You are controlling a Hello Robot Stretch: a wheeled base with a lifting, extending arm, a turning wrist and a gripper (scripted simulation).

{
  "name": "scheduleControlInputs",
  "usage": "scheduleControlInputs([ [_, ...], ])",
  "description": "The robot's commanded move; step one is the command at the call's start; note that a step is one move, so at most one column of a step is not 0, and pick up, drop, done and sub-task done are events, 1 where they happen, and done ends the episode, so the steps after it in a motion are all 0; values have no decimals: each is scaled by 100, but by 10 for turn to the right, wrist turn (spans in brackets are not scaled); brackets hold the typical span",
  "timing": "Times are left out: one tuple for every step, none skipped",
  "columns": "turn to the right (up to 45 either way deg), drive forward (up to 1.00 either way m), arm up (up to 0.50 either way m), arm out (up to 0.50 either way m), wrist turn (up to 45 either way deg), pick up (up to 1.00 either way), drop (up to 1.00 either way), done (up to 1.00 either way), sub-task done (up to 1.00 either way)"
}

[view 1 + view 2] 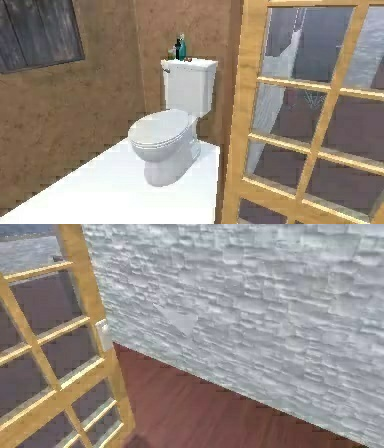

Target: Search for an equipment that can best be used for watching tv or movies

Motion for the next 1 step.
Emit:
scheduleControlInputs([
  [-450,0,0,0,0,0,0,0,0],
])
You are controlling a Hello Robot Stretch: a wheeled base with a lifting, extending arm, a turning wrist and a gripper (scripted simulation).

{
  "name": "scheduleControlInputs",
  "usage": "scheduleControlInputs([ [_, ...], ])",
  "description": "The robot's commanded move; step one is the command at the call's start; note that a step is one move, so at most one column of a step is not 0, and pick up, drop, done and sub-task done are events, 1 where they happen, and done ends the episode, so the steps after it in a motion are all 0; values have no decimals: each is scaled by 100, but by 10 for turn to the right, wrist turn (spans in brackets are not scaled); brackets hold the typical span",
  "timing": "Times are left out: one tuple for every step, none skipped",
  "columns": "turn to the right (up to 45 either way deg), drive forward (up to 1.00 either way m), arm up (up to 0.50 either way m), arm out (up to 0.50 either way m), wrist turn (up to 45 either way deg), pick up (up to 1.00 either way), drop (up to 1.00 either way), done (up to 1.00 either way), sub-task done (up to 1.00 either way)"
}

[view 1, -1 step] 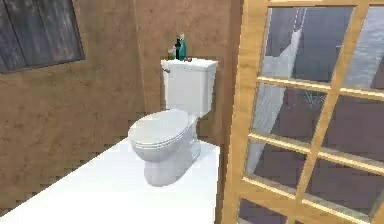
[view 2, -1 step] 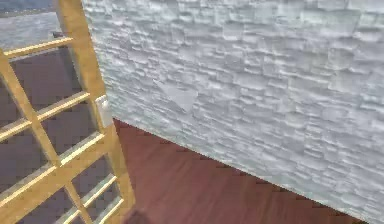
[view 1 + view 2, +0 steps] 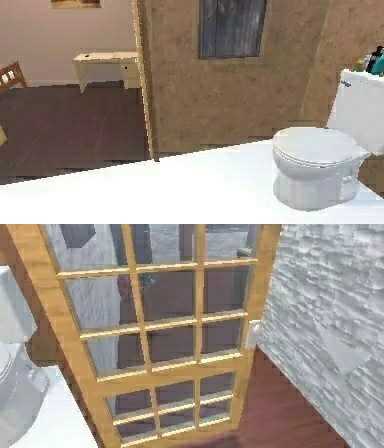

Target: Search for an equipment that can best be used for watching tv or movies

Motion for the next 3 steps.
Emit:
scheduleControlInputs([
  [-360,0,0,0,0,0,0,0,0],
  [0,100,0,0,0,0,0,0,0],
  [0,100,0,0,0,0,0,0,0],
])
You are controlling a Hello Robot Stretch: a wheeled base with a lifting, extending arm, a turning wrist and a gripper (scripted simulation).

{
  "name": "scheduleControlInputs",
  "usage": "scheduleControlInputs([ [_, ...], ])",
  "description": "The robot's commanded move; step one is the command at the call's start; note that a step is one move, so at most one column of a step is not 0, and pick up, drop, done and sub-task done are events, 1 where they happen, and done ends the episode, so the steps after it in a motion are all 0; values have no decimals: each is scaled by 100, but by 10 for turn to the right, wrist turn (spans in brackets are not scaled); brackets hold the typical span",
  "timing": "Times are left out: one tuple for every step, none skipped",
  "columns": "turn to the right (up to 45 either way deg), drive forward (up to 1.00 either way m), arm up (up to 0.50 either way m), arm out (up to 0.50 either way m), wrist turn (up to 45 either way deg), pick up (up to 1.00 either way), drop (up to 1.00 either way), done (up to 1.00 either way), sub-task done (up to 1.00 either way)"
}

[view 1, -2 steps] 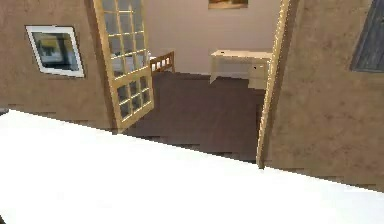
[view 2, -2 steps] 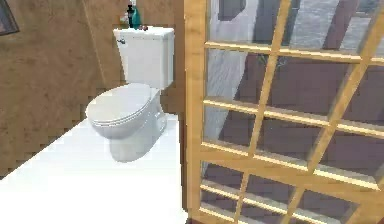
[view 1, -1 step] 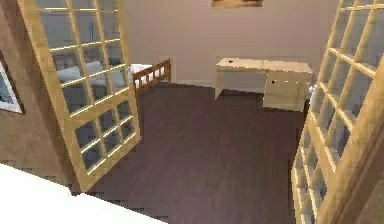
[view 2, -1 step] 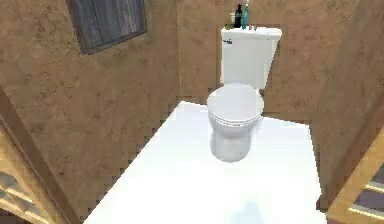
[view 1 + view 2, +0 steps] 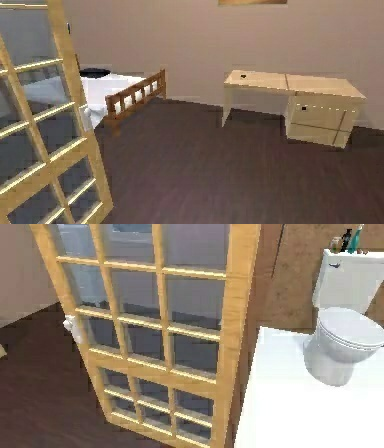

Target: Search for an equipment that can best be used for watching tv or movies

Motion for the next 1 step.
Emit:
scheduleControlInputs([
  [0,100,0,0,0,0,0,0,0],
])
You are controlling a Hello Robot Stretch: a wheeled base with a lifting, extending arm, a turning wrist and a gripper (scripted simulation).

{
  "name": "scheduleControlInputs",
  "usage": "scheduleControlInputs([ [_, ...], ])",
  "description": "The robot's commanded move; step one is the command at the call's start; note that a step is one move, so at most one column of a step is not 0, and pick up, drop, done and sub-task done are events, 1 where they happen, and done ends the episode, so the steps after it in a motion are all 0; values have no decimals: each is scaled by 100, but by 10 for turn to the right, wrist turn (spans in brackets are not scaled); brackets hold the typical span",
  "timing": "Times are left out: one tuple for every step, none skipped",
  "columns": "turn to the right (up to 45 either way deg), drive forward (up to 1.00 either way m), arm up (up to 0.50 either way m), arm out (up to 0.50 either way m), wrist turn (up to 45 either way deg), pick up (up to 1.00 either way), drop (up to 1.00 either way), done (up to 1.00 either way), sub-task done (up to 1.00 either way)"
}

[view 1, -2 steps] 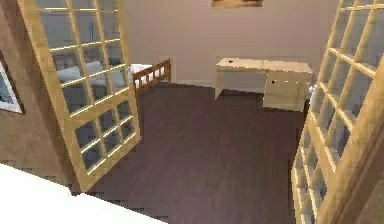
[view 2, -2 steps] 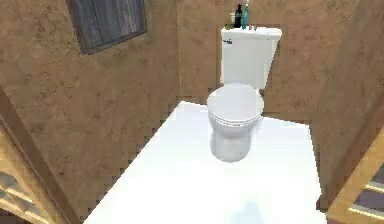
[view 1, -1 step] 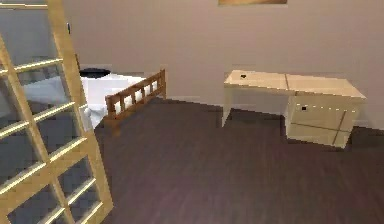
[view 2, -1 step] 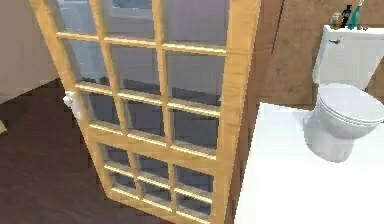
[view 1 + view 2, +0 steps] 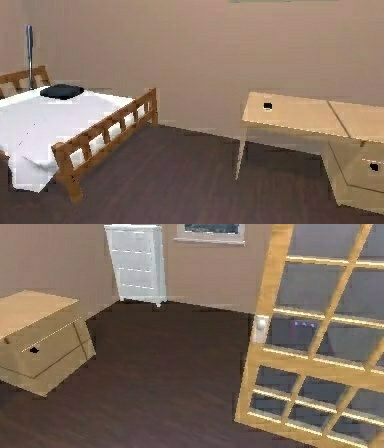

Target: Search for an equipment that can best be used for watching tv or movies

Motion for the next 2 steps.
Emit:
scheduleControlInputs([
  [-120,0,0,0,0,0,0,0,0],
  [0,15,0,0,0,0,0,0,0],
])
